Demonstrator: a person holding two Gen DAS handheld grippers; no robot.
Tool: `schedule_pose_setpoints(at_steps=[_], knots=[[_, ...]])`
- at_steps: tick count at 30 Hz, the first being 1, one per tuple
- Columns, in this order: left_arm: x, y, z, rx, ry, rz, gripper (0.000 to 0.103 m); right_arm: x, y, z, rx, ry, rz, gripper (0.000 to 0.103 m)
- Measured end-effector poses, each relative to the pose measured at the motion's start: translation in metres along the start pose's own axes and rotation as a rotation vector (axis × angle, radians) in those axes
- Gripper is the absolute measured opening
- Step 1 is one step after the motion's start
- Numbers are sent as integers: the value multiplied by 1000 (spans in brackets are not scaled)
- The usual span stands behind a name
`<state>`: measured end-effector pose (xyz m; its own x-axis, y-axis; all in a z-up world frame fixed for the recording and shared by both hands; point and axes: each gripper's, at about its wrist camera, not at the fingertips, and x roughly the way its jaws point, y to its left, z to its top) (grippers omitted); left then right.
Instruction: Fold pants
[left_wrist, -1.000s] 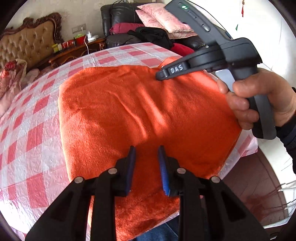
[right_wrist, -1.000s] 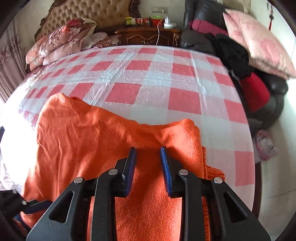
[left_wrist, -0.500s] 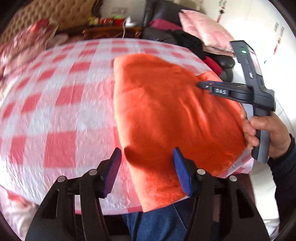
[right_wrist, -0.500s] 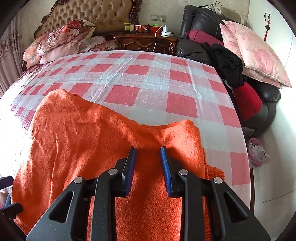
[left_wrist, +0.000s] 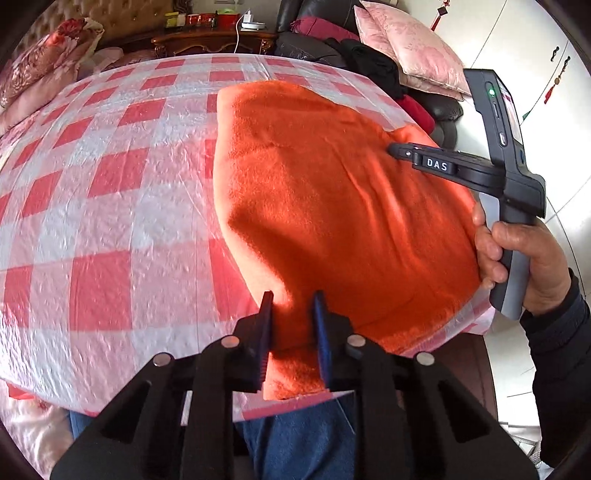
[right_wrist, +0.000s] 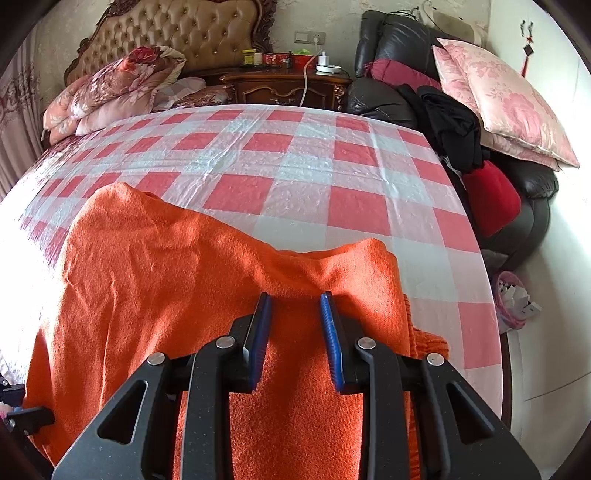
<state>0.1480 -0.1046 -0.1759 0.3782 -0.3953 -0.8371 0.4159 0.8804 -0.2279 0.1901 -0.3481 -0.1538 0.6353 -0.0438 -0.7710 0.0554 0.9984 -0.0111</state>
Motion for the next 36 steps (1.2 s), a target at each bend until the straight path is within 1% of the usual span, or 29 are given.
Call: schedule_pose_setpoints(at_steps=[2,8,17,20,21,22,25,26,28,29,30,31,32,33,36], knots=[[4,0,7,5,-4,-1,21,2,-6,3,23,2,-6,27],[21,-11,29,46,-10,-1,21,11,-24,13,29,9,-20,27],[38,-18,53,59,-14,-13,21,17,-50,19,69,6,-32,27],[39,-19,54,57,-14,-13,24,17,-54,19,78,4,-23,27],[37,-19,55,53,-17,-7,27,17,-54,20,75,4,-23,27],[33,-21,55,56,-29,5,29,17,-54,20,69,6,-23,27],[11,-32,60,122,-139,74,30,18,-54,21,65,11,-24,27],[6,-38,64,150,-165,80,30,17,-53,21,66,13,-27,27],[6,-49,72,181,-183,59,30,13,-50,23,72,26,-48,28],[9,-56,79,201,-196,52,30,7,-49,25,87,30,-53,30],[12,-63,85,225,-213,59,30,-4,-47,25,113,22,-60,45],[17,-69,91,246,-225,68,30,-19,-46,22,138,1,-89,73],[26,-72,99,255,-223,67,30,-27,-45,20,147,-14,-105,84],[38,-73,108,250,-199,59,30,-41,-44,12,162,-19,-127,90],[73,-77,131,248,-113,53,30,-56,-45,-9,209,10,-102,90]])
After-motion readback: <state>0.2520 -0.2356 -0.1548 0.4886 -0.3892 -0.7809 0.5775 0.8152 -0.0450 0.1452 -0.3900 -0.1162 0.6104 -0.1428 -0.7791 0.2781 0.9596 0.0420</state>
